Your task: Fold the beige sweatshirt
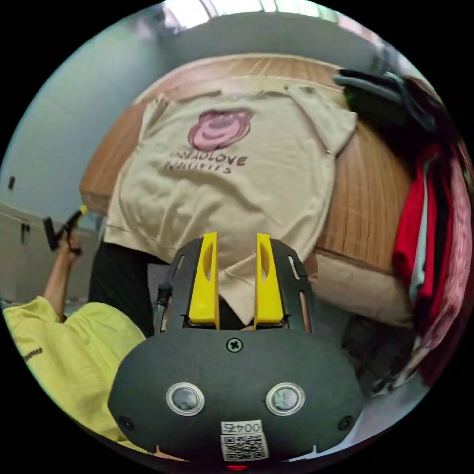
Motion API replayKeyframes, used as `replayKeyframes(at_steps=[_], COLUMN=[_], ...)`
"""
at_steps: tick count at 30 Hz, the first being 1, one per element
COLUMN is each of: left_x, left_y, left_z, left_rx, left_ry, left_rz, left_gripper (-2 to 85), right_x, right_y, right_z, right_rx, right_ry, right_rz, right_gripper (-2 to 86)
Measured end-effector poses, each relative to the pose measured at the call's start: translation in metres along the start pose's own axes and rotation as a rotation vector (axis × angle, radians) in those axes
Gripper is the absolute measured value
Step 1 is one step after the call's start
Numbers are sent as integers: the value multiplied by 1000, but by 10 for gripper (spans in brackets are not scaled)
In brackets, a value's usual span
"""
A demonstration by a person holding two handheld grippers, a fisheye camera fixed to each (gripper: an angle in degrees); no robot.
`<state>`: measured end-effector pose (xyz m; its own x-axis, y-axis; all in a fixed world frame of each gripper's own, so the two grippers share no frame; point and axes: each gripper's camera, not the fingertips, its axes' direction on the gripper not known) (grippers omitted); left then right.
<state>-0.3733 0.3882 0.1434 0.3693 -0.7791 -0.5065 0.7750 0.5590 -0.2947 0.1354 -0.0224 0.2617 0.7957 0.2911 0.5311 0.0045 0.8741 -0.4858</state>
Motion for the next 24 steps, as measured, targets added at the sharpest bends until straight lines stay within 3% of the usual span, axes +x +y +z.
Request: replayKeyframes(at_steps=[3,8,17,24], left_x=[24,41,56,62], left_y=[-57,-166,-313,-364], left_z=[29,113,241,323], left_rx=[21,-106,-206,-304], left_ry=[-45,-124,-309,-383], left_rz=[123,198,252,242], left_gripper=[66,73,87,79], right_x=[-19,-15,-14,-15], right_y=[-66,-143,-197,-218], right_z=[33,75,80,82], right_rx=[-110,-318,-464,-513], right_ry=[90,133,110,112], right_rz=[-73,-87,-136,-152], right_gripper=[123,108,112,115])
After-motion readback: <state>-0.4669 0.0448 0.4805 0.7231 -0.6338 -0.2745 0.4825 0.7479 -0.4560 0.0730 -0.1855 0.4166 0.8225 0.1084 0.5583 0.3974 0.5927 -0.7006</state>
